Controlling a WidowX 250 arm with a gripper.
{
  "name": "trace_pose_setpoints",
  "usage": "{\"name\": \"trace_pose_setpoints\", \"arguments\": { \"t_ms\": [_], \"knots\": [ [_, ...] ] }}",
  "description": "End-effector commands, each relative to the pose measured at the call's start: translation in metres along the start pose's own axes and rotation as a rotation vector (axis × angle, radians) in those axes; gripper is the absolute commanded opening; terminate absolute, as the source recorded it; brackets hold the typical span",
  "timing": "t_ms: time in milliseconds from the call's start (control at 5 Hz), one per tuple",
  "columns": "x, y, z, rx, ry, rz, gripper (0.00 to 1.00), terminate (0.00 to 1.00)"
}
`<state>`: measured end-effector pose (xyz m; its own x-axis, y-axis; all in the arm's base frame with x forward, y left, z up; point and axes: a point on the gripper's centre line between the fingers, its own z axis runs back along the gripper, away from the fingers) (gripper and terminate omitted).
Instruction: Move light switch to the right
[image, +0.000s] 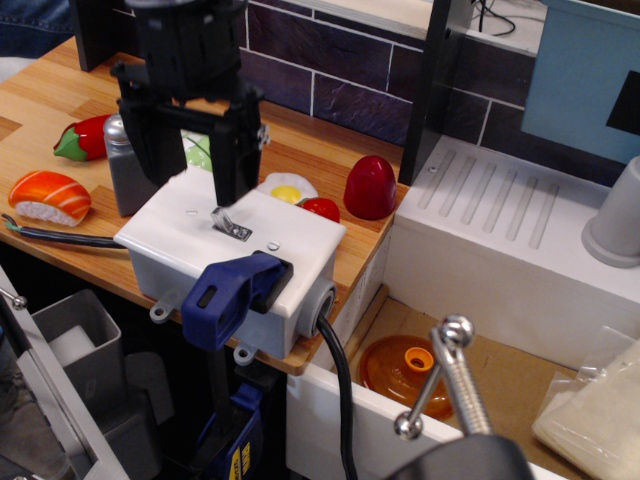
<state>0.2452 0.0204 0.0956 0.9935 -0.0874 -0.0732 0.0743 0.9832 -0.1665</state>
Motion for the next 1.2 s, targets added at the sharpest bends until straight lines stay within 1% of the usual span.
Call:
{"name": "trace_pose_setpoints", "arguments": {
  "t_ms": [0, 200, 400, 800, 1000],
  "knots": [
    [0.008, -0.008, -0.002, 0.026, -0.089, -0.011, 1.0, 0.0],
    [0.011, -0.013, -0.009, 0.02, -0.079, -0.015, 1.0, 0.0],
    [0.009, -0.019, -0.017, 0.021, -0.078, -0.031, 1.0, 0.0],
    [0.008, -0.031, -0.022, 0.009, -0.084, -0.047, 1.0, 0.0],
    [0.014, -0.039, -0.02, -0.017, -0.098, -0.047, 1.0, 0.0]
  ]
}}
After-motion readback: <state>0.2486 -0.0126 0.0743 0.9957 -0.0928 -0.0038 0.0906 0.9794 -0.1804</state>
